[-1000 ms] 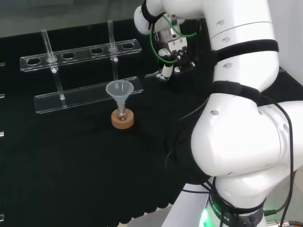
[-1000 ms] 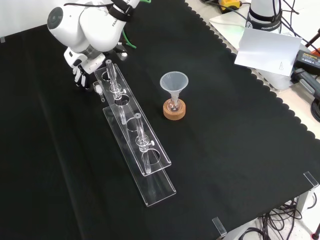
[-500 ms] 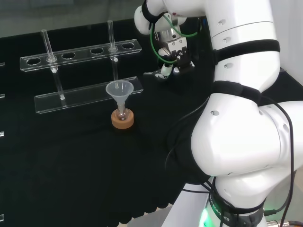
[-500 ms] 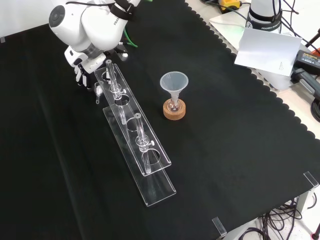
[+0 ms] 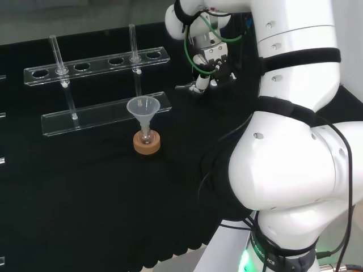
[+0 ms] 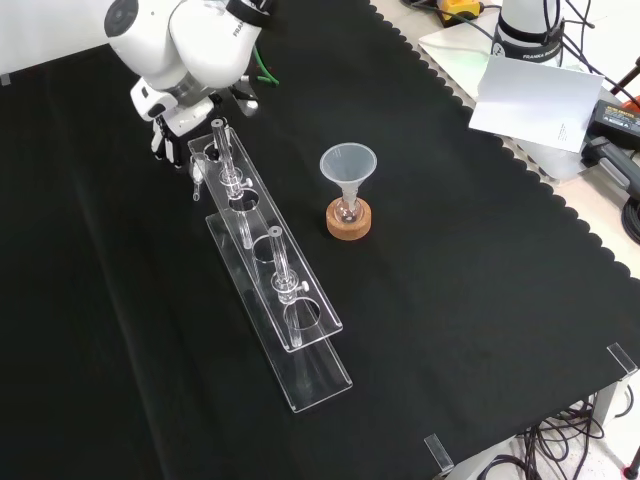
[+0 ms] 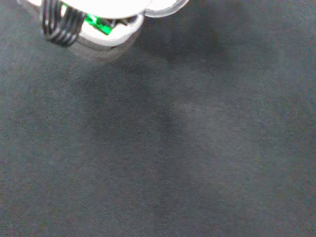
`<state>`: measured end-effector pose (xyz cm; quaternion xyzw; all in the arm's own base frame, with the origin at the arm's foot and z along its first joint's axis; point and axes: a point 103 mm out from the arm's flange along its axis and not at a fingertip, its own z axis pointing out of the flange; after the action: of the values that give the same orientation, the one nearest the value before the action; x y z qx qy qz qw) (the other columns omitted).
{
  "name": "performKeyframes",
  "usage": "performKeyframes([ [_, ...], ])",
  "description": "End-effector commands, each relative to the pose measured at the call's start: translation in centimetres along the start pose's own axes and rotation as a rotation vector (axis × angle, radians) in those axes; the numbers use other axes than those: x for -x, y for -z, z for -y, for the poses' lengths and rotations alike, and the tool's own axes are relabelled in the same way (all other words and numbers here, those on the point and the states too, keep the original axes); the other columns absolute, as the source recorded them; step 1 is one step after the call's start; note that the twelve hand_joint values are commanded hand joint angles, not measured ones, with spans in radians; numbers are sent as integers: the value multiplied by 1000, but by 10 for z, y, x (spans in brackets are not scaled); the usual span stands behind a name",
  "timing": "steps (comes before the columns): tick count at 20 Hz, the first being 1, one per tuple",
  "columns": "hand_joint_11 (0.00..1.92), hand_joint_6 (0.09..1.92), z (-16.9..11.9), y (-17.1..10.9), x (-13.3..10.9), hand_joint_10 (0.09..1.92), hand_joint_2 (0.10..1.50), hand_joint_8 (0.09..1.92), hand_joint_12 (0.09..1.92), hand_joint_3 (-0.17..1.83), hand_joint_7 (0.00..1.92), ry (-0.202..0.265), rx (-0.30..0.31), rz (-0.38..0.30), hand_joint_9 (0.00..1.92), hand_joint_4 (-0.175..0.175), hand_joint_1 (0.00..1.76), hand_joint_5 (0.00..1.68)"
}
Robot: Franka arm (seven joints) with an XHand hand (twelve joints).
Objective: Pick up the weighing funnel.
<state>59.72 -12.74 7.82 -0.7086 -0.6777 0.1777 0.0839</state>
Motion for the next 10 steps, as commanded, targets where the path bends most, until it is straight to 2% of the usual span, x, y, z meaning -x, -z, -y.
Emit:
performKeyframes([
  [1,874,487,6,3,13,364,688,694,1025,543,604,-29,20,-58,1013,175,1131,1348],
  [5,880,485,10,4,23,362,689,695,1024,542,603,-43,19,-101,1016,175,1132,1349],
  [10,884,484,18,13,34,360,689,695,1020,541,600,-49,33,-105,1019,175,1132,1350],
])
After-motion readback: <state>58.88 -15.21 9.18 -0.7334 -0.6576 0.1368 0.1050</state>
